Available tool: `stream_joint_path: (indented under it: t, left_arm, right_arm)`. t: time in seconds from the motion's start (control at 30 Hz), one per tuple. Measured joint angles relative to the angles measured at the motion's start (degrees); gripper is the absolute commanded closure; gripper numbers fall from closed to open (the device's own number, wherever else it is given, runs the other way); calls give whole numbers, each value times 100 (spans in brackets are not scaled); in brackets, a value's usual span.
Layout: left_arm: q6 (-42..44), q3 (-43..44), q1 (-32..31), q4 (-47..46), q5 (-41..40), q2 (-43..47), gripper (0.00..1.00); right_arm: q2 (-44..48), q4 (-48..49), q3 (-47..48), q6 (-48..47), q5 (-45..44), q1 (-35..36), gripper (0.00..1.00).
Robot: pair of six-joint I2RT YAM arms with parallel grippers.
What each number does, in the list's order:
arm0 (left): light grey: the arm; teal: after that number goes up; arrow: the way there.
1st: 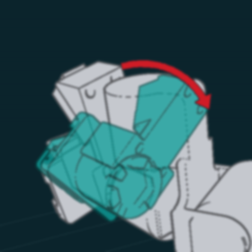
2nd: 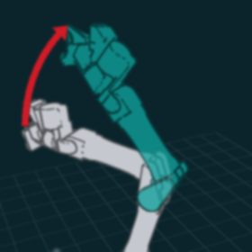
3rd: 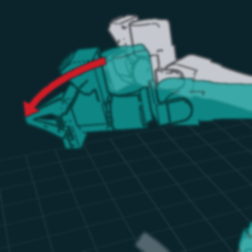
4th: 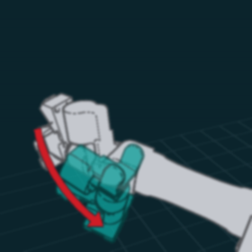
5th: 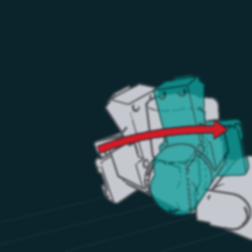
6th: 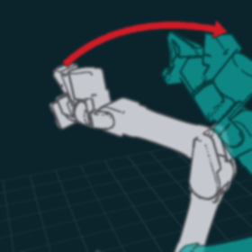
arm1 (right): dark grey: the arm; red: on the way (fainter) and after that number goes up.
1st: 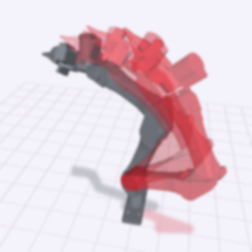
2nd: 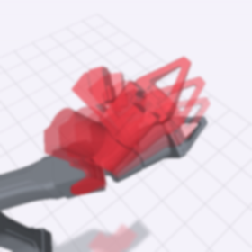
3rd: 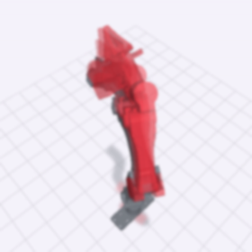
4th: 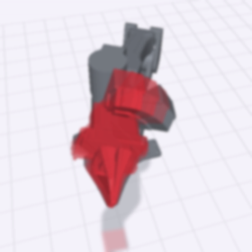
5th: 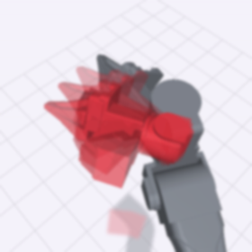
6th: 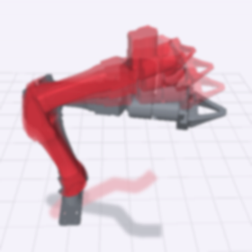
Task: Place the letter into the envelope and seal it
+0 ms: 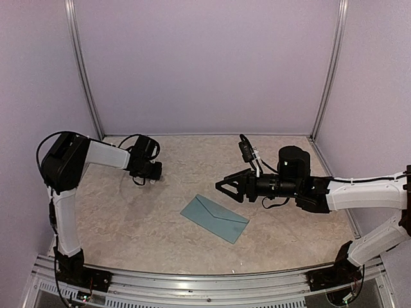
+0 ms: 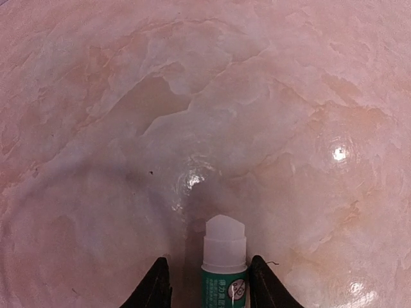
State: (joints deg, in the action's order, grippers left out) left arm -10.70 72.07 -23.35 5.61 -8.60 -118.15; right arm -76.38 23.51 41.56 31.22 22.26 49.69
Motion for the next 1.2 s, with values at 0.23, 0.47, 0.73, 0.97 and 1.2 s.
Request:
stream_joint_path:
  t: [0.23, 0.47, 0.73, 0.97, 1.2]
  left_arm:
    - [-247, 48, -151, 122, -271, -22, 86]
    - [-610, -428, -219, -2, -205, 323, 91]
    - [-1139, -1259, -776, -361, 393, 2020, 91]
    - [-1665, -1799, -1521, -1532, 1058, 3923, 88]
    - [-2096, -2240, -2177, -2612, 1685, 4968, 87]
  right_arm:
    - [0, 0, 0, 0, -22, 0, 29]
    - [44, 46, -28, 0, -52, 0, 29]
    - [90, 385, -146, 61, 96, 0, 29]
    - [-48, 953, -120, 105, 446, 122, 30]
    - [-675, 1357, 343, 125, 763, 444, 36]
